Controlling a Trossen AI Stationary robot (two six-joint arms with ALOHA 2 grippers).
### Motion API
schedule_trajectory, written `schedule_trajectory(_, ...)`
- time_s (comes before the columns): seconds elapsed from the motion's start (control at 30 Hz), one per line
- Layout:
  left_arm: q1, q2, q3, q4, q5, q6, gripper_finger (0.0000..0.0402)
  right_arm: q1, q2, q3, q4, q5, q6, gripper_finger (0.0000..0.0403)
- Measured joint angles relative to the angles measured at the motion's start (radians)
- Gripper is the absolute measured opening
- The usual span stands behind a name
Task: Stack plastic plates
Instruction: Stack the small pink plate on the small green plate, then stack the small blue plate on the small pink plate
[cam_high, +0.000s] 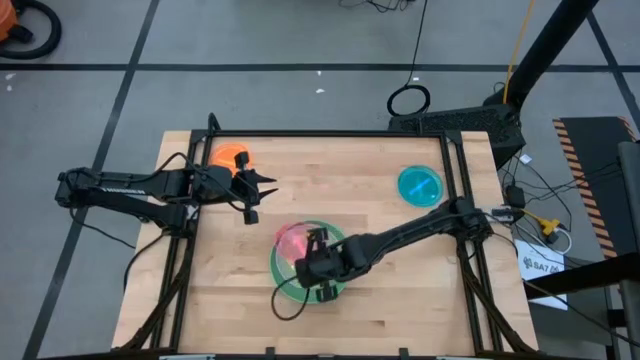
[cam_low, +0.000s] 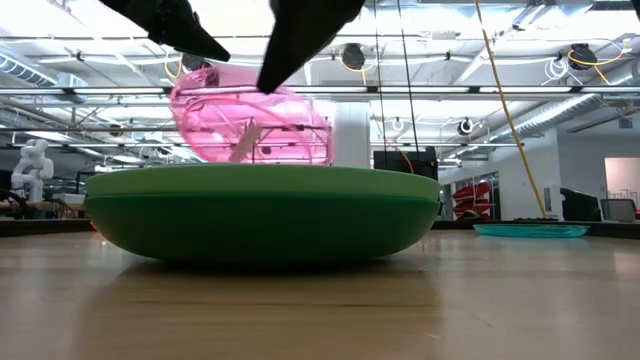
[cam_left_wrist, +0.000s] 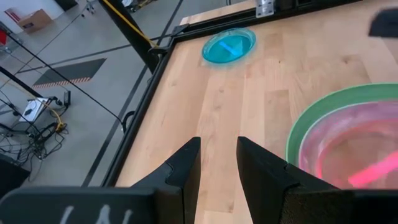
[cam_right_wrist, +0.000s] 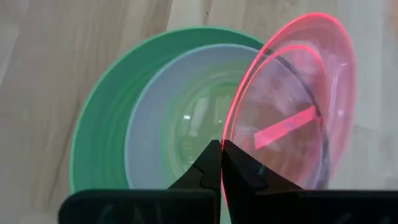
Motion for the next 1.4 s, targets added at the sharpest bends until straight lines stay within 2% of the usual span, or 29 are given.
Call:
schedule_trajectory(0.23,0.0,0.0,0.0,-0.009,0.0,-0.004,0.0111,0.02,0.086,0.078,-0.025,-0.041,0.06,0.0)
schedule_trajectory(0.43,0.0,0.0,0.0,-0.02,0.0,-0.01,0.0111,0.019,0.104,0.079,-0.024,-0.098,0.127,0.0)
schedule_trajectory(0.87,0.0,0.0,0.0,-0.022,0.0,-0.015,0.0111,0.019,0.104,0.079,-0.021,-0.102,0.139,0.0016)
schedule_trajectory(1.07,0.0,0.0,0.0,-0.022,0.0,-0.015,0.0111,0.019,0.104,0.079,-0.021,-0.103,0.165,0.0042)
schedule_trajectory(1.4,0.0,0.0,0.0,-0.021,0.0,-0.015,0.0111,0.017,0.104,0.079,-0.056,-0.102,0.211,0.0119)
